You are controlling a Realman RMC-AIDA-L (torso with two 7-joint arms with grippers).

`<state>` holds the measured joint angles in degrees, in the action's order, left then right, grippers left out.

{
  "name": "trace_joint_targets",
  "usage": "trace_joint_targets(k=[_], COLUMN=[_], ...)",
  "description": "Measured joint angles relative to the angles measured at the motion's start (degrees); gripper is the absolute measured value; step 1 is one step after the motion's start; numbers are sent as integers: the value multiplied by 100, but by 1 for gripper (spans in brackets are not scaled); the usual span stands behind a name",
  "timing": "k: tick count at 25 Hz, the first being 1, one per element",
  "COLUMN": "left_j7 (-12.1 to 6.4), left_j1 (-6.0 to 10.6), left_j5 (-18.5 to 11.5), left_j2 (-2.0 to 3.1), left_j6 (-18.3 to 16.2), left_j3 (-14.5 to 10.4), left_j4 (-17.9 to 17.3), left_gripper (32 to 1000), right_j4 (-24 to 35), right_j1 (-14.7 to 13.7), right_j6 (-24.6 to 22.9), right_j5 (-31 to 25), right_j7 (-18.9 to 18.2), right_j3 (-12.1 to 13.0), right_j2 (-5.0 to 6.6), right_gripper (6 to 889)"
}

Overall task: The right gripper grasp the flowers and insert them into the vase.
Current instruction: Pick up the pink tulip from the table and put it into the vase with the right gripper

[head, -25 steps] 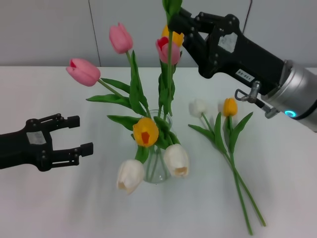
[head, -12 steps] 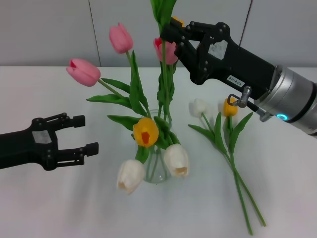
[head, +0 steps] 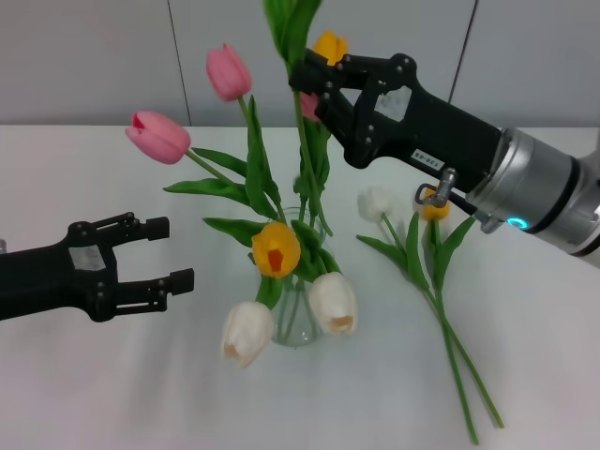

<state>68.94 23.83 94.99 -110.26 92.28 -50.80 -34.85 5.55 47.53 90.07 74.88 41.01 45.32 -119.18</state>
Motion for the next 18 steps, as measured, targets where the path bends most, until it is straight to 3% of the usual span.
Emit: trace_joint_targets(k=[18], left_j7=[-4], left_j1=[-20], left_j5=[29], left_j2=[-5], left_j6=[0], left_j3=[0], left_j4=[5], left_gripper=[887], right_j4=[-142], right_j1=[-66], right_j6=[-109], right_j5=[0], right_j7=[-34], right_j3=[3], right_j2=[0], right_gripper=[47])
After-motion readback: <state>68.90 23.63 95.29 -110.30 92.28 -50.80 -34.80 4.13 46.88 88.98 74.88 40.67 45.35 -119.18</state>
